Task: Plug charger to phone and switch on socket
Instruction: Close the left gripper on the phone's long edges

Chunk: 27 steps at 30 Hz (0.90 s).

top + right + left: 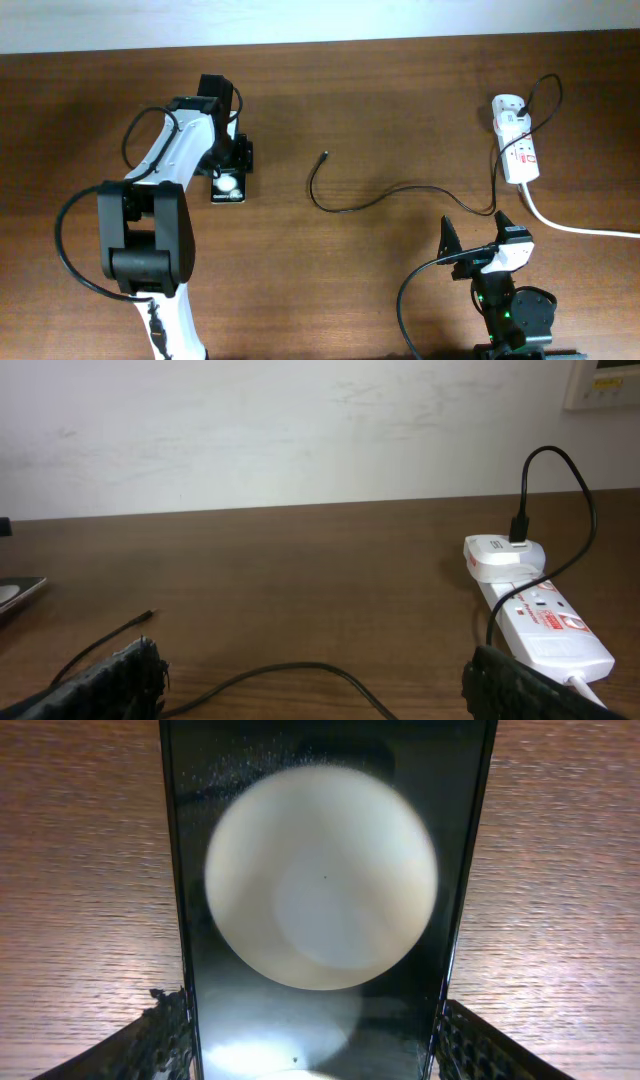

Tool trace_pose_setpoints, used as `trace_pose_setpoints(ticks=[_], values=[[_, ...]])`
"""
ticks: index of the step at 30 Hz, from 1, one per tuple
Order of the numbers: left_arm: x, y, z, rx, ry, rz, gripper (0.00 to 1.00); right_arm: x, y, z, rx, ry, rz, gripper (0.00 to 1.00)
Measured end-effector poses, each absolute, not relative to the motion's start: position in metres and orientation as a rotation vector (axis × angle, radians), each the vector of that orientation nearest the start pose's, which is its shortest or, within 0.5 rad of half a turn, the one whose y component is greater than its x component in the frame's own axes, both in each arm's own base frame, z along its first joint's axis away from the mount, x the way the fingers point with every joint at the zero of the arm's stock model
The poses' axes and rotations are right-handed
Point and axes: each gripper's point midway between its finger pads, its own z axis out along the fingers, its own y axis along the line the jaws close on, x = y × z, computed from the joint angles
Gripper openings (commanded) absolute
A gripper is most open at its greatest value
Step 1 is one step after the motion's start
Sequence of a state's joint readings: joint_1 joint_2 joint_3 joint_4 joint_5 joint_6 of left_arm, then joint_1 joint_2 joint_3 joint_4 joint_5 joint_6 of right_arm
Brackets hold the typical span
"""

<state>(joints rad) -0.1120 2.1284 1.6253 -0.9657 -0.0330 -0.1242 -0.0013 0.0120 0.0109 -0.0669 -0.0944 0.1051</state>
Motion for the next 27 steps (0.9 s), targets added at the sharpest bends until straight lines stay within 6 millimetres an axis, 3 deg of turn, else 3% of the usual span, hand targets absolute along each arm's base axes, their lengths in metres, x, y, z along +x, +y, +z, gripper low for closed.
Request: trace_pose_setpoints(ticks=[20, 27], values=[[0.427, -0.047, 0.027, -0.02, 3.032, -0.009, 0.77, 0.246, 0.016, 0.16, 0.016, 1.641, 0.157, 0.99], [0.415, -0.045, -0.001, -0.02, 3.047, -0.006, 0.78, 0.246, 0.016, 0.16, 0.015, 1.641, 0.157, 0.99]])
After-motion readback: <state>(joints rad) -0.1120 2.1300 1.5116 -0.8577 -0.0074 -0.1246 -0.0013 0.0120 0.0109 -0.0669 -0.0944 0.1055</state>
